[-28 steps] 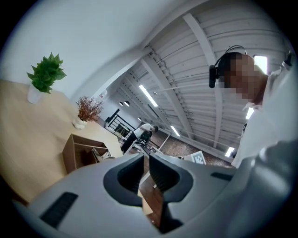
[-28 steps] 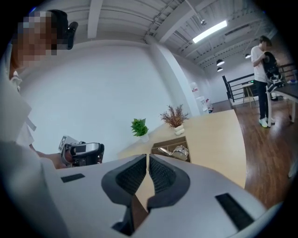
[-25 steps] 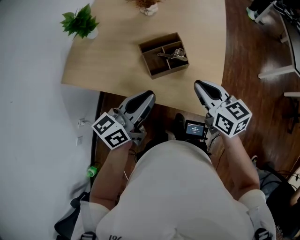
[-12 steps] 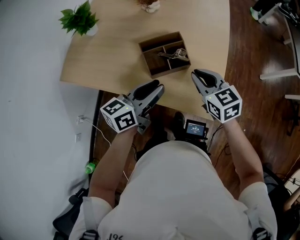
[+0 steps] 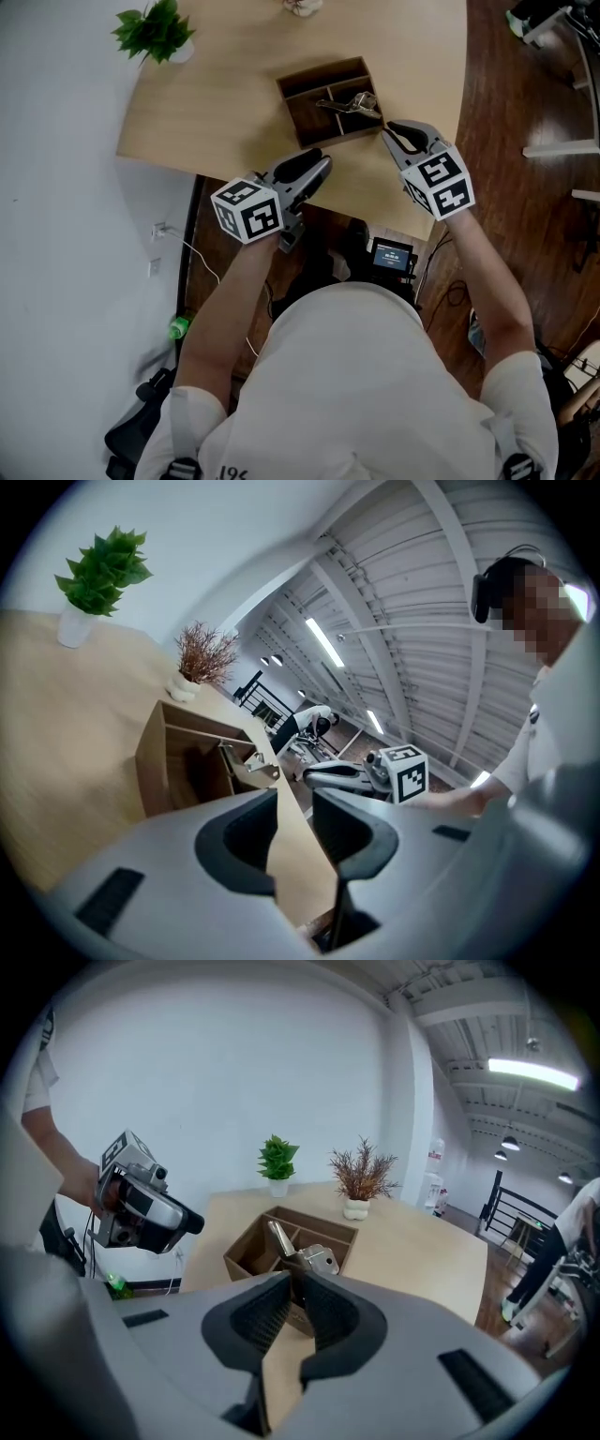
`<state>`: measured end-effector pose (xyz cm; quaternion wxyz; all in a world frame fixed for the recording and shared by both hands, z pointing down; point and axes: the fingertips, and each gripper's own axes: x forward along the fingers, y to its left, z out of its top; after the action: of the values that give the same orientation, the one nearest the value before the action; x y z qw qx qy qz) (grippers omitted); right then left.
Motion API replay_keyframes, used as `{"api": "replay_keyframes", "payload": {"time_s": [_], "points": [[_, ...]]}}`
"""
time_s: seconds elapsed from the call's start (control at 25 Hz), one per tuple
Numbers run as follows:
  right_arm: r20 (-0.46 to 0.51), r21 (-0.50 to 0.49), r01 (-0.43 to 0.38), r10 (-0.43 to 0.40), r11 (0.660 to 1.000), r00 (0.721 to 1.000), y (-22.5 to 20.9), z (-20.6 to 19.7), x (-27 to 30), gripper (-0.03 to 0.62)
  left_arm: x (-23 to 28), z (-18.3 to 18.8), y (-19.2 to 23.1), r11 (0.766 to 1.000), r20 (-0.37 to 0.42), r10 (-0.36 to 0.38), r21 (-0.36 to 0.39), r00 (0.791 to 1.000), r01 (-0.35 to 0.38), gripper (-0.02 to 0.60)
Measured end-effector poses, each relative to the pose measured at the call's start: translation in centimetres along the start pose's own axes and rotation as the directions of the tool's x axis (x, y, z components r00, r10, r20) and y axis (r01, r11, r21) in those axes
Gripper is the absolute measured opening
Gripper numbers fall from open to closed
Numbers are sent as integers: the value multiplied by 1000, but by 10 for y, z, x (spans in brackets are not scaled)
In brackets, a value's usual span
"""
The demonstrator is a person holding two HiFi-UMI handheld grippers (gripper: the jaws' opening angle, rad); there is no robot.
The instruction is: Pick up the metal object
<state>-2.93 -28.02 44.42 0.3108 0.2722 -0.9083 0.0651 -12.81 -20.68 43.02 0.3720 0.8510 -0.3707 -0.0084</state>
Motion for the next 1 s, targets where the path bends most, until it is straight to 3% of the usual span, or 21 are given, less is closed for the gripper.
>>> {"api": "replay_keyframes", "payload": {"time_s": [0.48, 1.0], "points": [[-123, -186, -59, 36, 981, 992, -9, -7, 38, 37, 18, -16, 24, 1000, -74, 23, -9, 997, -24, 94], [-229, -376, -161, 77, 912, 970, -3, -7, 63, 37, 26, -20, 34, 1000, -99, 16, -22, 995, -19, 94]]}}
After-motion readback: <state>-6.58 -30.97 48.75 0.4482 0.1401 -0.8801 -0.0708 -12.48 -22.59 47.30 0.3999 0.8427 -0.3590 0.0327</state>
